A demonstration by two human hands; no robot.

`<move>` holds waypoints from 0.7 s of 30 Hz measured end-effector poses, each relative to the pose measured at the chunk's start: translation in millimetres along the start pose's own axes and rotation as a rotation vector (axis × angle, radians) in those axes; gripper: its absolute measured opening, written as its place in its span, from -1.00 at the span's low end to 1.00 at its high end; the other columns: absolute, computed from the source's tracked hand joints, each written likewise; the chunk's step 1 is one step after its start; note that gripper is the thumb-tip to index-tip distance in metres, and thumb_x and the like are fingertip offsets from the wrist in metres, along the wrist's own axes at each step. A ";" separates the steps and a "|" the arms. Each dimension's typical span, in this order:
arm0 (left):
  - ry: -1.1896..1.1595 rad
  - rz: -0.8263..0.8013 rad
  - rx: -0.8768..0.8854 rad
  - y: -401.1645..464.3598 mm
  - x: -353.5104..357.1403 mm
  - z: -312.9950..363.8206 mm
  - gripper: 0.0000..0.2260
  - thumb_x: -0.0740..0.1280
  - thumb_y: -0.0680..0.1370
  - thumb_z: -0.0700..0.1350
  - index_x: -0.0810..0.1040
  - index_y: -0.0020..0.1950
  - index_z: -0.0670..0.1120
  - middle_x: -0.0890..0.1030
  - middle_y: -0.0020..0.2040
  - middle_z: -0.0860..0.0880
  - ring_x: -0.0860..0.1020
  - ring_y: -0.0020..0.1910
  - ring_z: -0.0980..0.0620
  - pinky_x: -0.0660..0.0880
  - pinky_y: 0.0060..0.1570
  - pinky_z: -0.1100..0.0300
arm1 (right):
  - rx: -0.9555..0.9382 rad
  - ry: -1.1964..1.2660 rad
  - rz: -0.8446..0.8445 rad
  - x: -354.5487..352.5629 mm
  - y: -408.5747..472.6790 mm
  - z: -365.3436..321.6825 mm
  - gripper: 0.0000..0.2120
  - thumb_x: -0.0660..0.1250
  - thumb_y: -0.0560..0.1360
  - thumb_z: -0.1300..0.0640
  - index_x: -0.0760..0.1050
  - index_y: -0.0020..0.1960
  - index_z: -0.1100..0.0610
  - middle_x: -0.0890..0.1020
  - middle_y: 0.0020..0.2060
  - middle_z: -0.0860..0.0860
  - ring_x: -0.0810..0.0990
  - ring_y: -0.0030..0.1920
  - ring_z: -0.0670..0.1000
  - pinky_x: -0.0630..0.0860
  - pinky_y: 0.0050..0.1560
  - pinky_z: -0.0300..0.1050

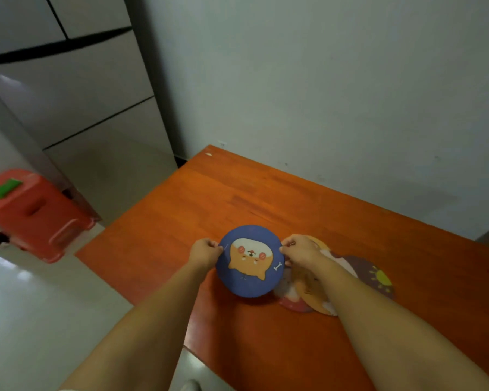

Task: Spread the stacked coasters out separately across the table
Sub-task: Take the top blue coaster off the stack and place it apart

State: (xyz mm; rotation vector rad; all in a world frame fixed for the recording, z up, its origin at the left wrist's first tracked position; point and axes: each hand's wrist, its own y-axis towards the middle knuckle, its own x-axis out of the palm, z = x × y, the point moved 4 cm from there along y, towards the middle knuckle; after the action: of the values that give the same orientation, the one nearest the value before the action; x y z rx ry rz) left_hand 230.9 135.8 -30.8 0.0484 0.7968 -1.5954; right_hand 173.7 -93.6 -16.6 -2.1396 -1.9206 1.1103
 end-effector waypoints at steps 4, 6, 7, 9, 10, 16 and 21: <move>0.058 -0.044 -0.003 38.3 -59.5 -23.2 -0.62 0.29 0.54 -0.30 0.23 -0.41 -0.10 0.34 -0.40 -0.11 0.35 -0.17 -0.06 0.32 -0.13 0.06 | 0.032 0.009 0.069 66.4 17.8 -31.5 -0.72 0.22 0.54 0.33 0.32 -0.31 0.10 0.43 -0.40 0.04 0.43 -0.42 -0.04 0.44 -0.45 -0.23; 0.099 -0.064 0.001 57.9 -89.8 -34.3 -0.62 0.30 0.53 -0.32 0.25 -0.42 -0.10 0.35 -0.41 -0.10 0.35 -0.20 -0.05 0.31 -0.16 0.08 | 0.051 0.023 0.076 101.3 24.8 -44.6 -0.71 0.22 0.53 0.33 0.30 -0.30 0.07 0.42 -0.37 0.02 0.44 -0.37 -0.03 0.45 -0.36 -0.18; 0.120 -0.075 0.001 66.2 -103.7 -39.6 -0.62 0.30 0.53 -0.32 0.25 -0.42 -0.10 0.34 -0.41 -0.10 0.34 -0.25 -0.05 0.31 -0.19 0.09 | 0.060 0.020 0.075 117.6 27.2 -51.1 -0.70 0.22 0.53 0.33 0.28 -0.30 0.07 0.42 -0.36 0.02 0.44 -0.34 -0.02 0.46 -0.33 -0.17; 0.156 -0.089 0.002 81.4 -128.1 -50.6 -0.61 0.30 0.53 -0.32 0.24 -0.42 -0.10 0.32 -0.41 -0.09 0.29 -0.37 -0.04 0.29 -0.27 0.13 | 0.084 0.011 0.080 148.0 32.1 -62.3 -0.70 0.21 0.54 0.32 0.27 -0.30 0.05 0.41 -0.35 0.02 0.45 -0.27 0.03 0.47 -0.24 -0.07; 0.172 -0.090 0.007 88.6 -137.2 -54.6 -0.61 0.30 0.53 -0.32 0.23 -0.42 -0.10 0.32 -0.41 -0.09 0.28 -0.39 -0.04 0.29 -0.27 0.14 | 0.099 0.004 0.095 159.9 35.0 -66.7 -0.70 0.21 0.54 0.31 0.26 -0.30 0.05 0.42 -0.35 0.02 0.46 -0.23 0.06 0.47 -0.17 -0.01; 0.407 -0.097 0.069 120.7 -152.1 -66.8 -0.62 0.31 0.52 -0.26 0.24 -0.43 -0.07 0.34 -0.43 -0.04 0.39 -0.21 -0.09 0.30 -0.19 0.11 | 0.136 -0.136 0.173 199.7 51.4 -78.9 -0.67 0.18 0.52 0.33 0.22 -0.33 0.04 0.37 -0.36 -0.04 0.37 -0.30 0.00 0.28 -0.35 -0.13; 0.576 -0.133 0.127 132.4 -146.7 -74.4 -0.80 0.29 0.55 -0.19 0.41 -0.28 -0.15 0.61 -0.07 -0.28 0.56 0.00 -0.27 0.47 -0.05 -0.05 | 0.161 -0.239 0.173 210.3 56.6 -75.4 -0.91 0.18 0.54 0.29 0.27 -0.09 0.17 0.50 -0.11 0.16 0.41 -0.13 0.07 0.33 -0.16 -0.08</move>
State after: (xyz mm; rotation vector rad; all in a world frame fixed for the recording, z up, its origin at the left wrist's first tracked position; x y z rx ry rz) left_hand 349.1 303.8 -79.3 0.5783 1.1544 -1.7803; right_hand 254.5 110.8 -85.9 -2.2037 -1.6838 1.5593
